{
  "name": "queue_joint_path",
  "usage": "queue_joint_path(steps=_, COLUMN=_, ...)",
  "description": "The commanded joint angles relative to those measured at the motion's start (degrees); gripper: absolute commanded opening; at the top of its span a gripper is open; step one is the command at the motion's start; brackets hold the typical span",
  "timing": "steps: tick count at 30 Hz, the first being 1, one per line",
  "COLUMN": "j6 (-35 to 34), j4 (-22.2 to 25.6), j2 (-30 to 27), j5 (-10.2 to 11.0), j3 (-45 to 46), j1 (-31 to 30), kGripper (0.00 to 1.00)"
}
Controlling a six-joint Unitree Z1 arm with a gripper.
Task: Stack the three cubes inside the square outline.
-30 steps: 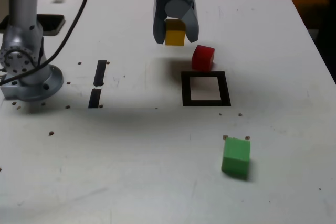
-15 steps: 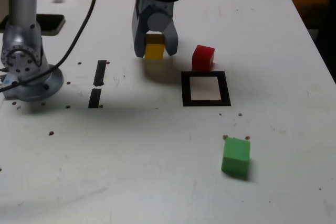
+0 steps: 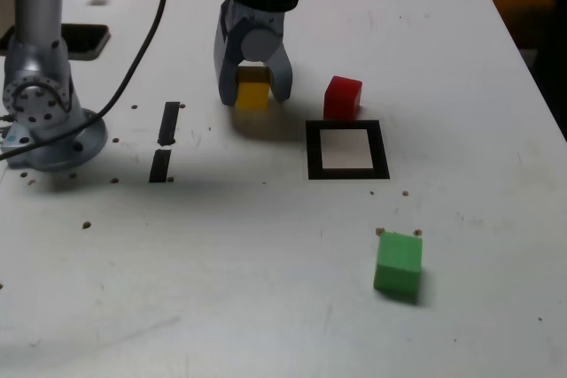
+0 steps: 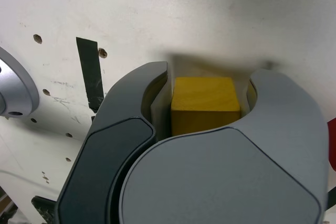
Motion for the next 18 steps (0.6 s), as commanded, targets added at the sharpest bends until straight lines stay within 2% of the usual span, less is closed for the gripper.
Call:
queue_joint_path(steps=1, j6=0.3, j4=-0.3, j2=-0.1, j5=0.1, j3=-0.2, j1=0.1, kGripper=0.53)
queue_joint_path(steps=11, j6=1.4, j4=-1.0, j2=-0.3, j5=0.5, j3=-0.2, j1=0.3, kGripper=0.76)
queue_joint_path(steps=18, j6=1.3, j4=0.9, j2=-1.1, j5=1.9, j3=-1.4, j1=0.5, kGripper=0.8)
